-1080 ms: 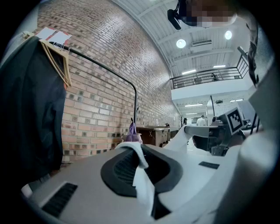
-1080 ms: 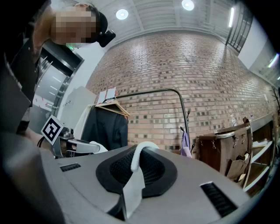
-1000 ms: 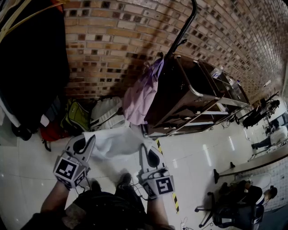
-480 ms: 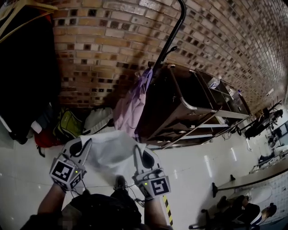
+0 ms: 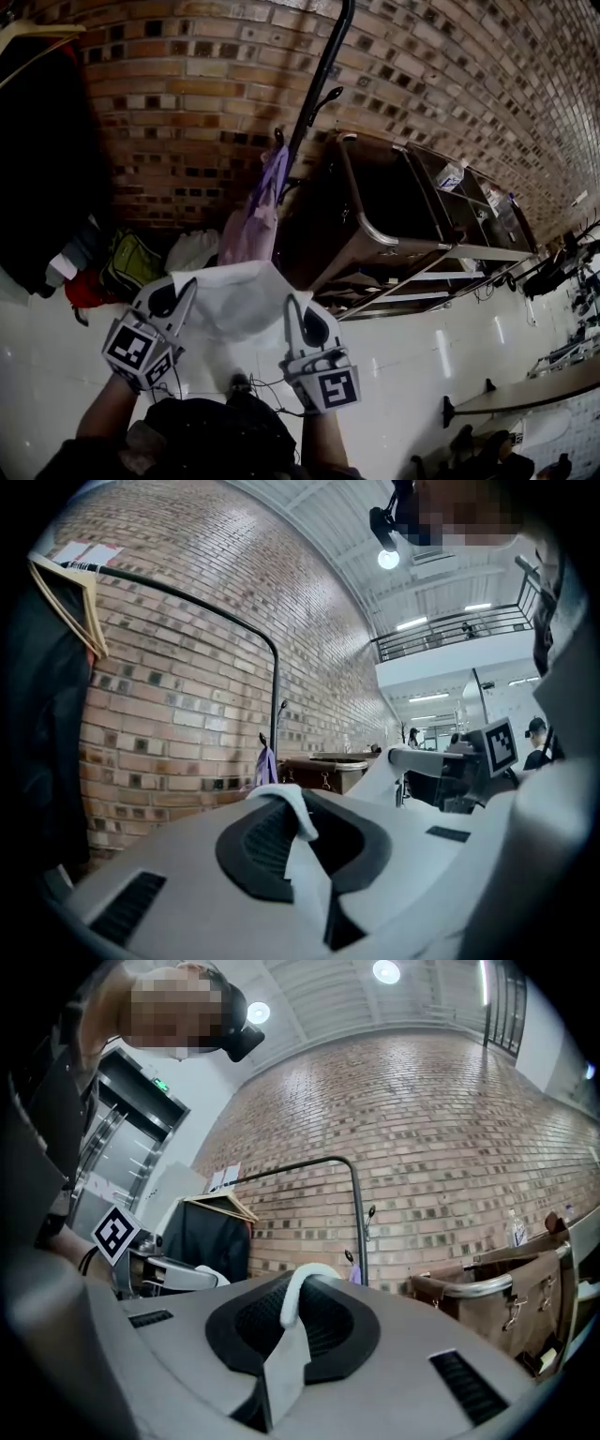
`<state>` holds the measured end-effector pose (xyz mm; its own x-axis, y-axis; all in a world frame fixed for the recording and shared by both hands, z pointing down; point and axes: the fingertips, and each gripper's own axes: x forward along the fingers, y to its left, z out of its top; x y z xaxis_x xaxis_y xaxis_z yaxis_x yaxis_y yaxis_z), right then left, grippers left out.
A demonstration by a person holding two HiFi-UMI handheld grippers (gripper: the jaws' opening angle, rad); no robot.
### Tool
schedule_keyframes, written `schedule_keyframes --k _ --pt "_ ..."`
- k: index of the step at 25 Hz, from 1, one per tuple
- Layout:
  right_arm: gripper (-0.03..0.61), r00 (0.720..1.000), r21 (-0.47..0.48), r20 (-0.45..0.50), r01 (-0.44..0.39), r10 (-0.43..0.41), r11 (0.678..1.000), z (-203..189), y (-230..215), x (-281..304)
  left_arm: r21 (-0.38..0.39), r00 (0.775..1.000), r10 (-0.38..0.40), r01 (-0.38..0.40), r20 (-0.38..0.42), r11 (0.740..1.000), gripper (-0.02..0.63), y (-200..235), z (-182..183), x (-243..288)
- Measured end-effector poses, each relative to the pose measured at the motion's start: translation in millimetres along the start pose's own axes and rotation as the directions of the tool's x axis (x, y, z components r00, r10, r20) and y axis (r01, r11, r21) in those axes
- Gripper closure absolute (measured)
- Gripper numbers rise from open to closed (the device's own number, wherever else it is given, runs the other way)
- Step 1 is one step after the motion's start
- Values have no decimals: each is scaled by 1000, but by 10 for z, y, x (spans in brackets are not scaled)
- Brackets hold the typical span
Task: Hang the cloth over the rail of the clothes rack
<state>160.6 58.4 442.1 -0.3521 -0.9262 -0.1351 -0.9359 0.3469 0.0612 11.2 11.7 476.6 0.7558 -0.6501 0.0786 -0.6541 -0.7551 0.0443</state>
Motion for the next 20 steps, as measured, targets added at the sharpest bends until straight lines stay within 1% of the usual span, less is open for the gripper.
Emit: schedule_keyframes --k 4,8,12,16,18,20 --pt "552 1000 1 23 -13 13 1000 113 -484 -21 -8 1000 -11 11 17 1000 586 -261 154 417" --pt "552 998 -29 6 -58 58 998 79 -870 -1 18 1000 7 -7 17 1000 586 -449 213 801" --pt "552 998 10 -28 -50 51 999 -114 -1232 5 -7 998 61 -61 -2 998 586 -501 126 1053" --pt "552 997 11 -29 -66 67 998 -63 -1443 62 -11 996 89 -89 -13 996 588 -515 180 1235" --pt "552 998 12 -28 -58 59 998 -24 -1526 129 -18 995 100 -101 -21 995 588 -486 206 1343" --pt "552 999 4 -30 -36 36 999 4 -1599 218 -29 995 96 -97 -30 995 588 -447 237 1460"
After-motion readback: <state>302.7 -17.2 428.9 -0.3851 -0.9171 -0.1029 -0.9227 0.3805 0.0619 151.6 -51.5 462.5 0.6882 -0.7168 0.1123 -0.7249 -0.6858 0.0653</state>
